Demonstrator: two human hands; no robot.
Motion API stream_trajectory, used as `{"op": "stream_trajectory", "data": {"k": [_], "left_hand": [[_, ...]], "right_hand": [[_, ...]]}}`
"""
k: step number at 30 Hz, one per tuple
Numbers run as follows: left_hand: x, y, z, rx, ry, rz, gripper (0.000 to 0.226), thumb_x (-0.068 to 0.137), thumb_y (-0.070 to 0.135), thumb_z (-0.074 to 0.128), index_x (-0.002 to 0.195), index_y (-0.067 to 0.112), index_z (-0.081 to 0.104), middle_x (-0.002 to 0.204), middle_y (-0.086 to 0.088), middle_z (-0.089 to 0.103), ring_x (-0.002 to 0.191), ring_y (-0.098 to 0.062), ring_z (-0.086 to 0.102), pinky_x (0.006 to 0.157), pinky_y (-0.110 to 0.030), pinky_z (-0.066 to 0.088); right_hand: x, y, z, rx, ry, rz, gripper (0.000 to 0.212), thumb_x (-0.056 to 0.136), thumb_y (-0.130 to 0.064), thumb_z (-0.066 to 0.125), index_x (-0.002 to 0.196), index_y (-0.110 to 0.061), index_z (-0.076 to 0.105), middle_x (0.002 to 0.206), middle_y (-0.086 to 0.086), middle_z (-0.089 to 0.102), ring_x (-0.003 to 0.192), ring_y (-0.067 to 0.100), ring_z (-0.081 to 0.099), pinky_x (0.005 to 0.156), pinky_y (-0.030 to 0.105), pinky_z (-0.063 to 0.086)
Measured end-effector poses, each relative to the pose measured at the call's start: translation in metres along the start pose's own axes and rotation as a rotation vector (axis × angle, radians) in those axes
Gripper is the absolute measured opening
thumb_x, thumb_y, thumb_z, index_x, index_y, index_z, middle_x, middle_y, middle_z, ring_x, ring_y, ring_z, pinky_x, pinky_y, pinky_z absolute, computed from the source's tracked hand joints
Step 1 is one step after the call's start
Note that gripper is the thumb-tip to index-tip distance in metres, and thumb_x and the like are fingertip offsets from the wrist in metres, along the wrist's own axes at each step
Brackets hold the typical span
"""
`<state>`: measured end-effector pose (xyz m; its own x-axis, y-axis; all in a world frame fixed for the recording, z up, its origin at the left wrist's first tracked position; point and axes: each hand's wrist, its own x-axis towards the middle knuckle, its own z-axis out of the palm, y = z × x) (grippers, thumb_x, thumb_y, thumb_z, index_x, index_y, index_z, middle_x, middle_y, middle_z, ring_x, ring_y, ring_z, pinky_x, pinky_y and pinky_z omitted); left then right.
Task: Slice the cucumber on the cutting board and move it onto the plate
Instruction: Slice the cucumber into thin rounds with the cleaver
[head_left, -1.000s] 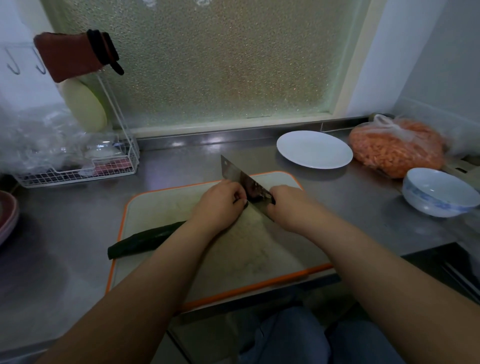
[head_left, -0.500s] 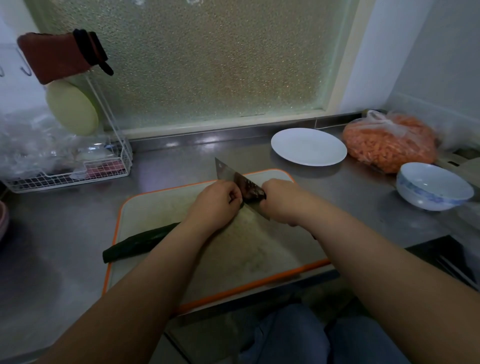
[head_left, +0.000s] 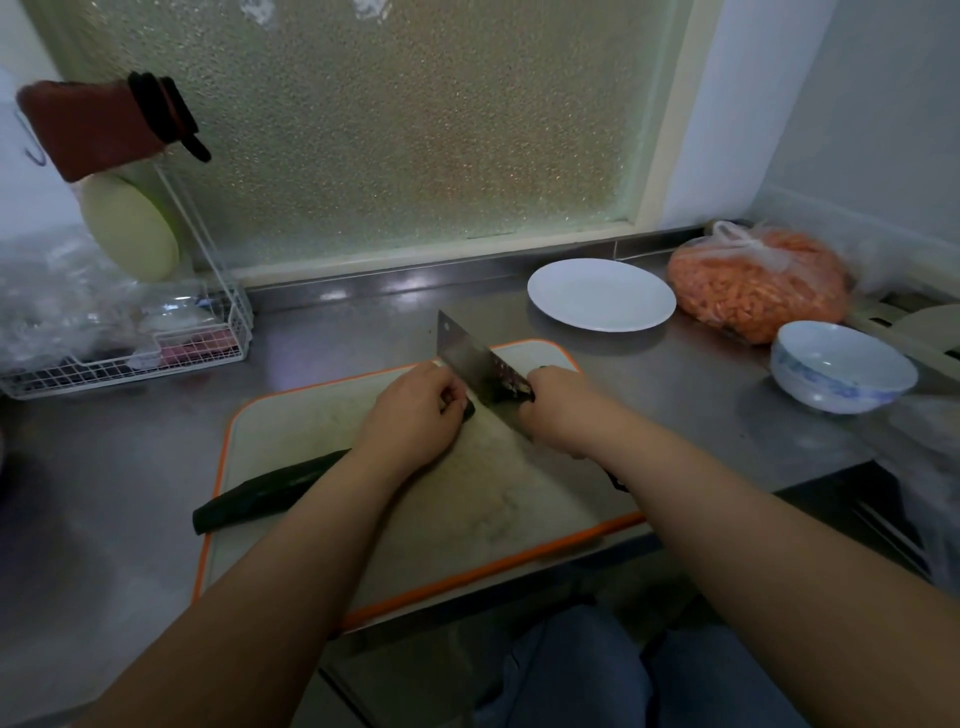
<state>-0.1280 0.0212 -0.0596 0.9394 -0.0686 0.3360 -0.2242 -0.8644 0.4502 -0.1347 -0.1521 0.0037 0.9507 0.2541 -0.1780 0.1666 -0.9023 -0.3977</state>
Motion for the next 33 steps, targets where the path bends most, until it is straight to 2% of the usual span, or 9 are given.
{"op": "stream_trajectory", "data": {"k": [3, 6, 15, 18, 21, 23, 25, 30, 33], "left_hand": [[0.000, 0.000, 0.001, 0.009, -0.011, 0.009, 0.007, 0.084, 0.018, 0.056, 0.078, 0.023, 0.057, 0.085, 0.003, 0.054, 0.072, -0.015, 0.047, 0.065, -0.028, 0.038], [0.000, -0.001, 0.001, 0.023, -0.030, 0.006, 0.007, 0.084, 0.019, 0.056, 0.079, 0.023, 0.058, 0.086, 0.003, 0.054, 0.074, -0.016, 0.049, 0.065, -0.027, 0.035], [0.002, -0.001, 0.002, 0.004, -0.037, -0.011, 0.008, 0.083, 0.019, 0.057, 0.078, 0.025, 0.059, 0.083, 0.004, 0.055, 0.072, -0.013, 0.047, 0.065, -0.025, 0.032], [0.001, -0.001, 0.002, -0.001, -0.027, -0.010, 0.008, 0.082, 0.018, 0.057, 0.078, 0.024, 0.058, 0.083, 0.003, 0.055, 0.072, -0.015, 0.046, 0.065, -0.026, 0.033], [0.001, -0.001, 0.002, 0.002, -0.020, 0.009, 0.006, 0.083, 0.018, 0.056, 0.079, 0.022, 0.058, 0.084, 0.002, 0.056, 0.073, -0.015, 0.047, 0.064, -0.027, 0.032], [0.000, -0.002, 0.002, 0.021, 0.000, 0.018, 0.005, 0.084, 0.019, 0.056, 0.081, 0.020, 0.060, 0.085, 0.002, 0.058, 0.074, -0.015, 0.046, 0.063, -0.027, 0.030], [-0.002, -0.001, 0.002, 0.049, 0.030, 0.019, 0.006, 0.085, 0.020, 0.056, 0.084, 0.019, 0.061, 0.085, 0.003, 0.057, 0.073, -0.013, 0.044, 0.062, -0.027, 0.028], [-0.005, 0.001, -0.001, 0.096, 0.055, -0.016, 0.009, 0.086, 0.026, 0.062, 0.081, 0.020, 0.059, 0.084, 0.003, 0.055, 0.073, -0.014, 0.044, 0.064, -0.028, 0.031], [-0.003, 0.001, -0.004, 0.091, 0.015, -0.027, 0.010, 0.087, 0.026, 0.061, 0.077, 0.023, 0.059, 0.087, 0.001, 0.060, 0.074, -0.015, 0.048, 0.064, -0.027, 0.034]], "right_hand": [[-0.002, -0.003, 0.003, -0.051, 0.028, -0.035, 0.015, 0.091, -0.018, 0.046, 0.100, -0.010, 0.056, 0.102, 0.016, 0.059, 0.096, 0.033, 0.058, 0.068, 0.029, 0.038], [0.000, -0.003, 0.009, -0.121, 0.071, -0.050, 0.021, 0.092, -0.014, 0.045, 0.109, -0.008, 0.057, 0.119, 0.016, 0.059, 0.108, 0.033, 0.057, 0.072, 0.029, 0.036], [-0.002, -0.007, 0.006, -0.163, 0.053, -0.057, 0.020, 0.090, -0.011, 0.047, 0.107, -0.007, 0.058, 0.117, 0.015, 0.061, 0.106, 0.032, 0.059, 0.070, 0.027, 0.038], [0.000, -0.011, 0.004, -0.171, 0.022, -0.041, 0.021, 0.090, -0.009, 0.048, 0.108, -0.007, 0.058, 0.112, 0.014, 0.062, 0.096, 0.032, 0.061, 0.065, 0.025, 0.041], [-0.004, -0.015, 0.004, -0.156, -0.048, -0.018, 0.017, 0.092, -0.009, 0.046, 0.106, -0.008, 0.055, 0.089, 0.009, 0.055, 0.074, 0.027, 0.051, 0.045, 0.023, 0.034], [-0.006, -0.016, 0.006, -0.138, -0.086, -0.001, 0.009, 0.093, -0.009, 0.045, 0.099, -0.011, 0.050, 0.075, 0.004, 0.046, 0.074, 0.025, 0.048, 0.044, 0.021, 0.031], [-0.006, -0.014, 0.007, -0.097, -0.087, 0.021, 0.002, 0.093, -0.010, 0.045, 0.094, -0.011, 0.047, 0.071, 0.004, 0.044, 0.071, 0.025, 0.049, 0.044, 0.022, 0.032], [-0.004, -0.004, 0.003, 0.079, -0.107, 0.070, 0.017, 0.092, -0.016, 0.046, 0.097, -0.003, 0.055, 0.074, 0.019, 0.059, 0.057, 0.030, 0.057, 0.049, 0.031, 0.046], [-0.009, -0.004, -0.001, 0.058, -0.078, 0.024, 0.014, 0.092, -0.020, 0.046, 0.093, -0.007, 0.051, 0.068, 0.010, 0.051, 0.052, 0.025, 0.050, 0.045, 0.026, 0.042]]}}
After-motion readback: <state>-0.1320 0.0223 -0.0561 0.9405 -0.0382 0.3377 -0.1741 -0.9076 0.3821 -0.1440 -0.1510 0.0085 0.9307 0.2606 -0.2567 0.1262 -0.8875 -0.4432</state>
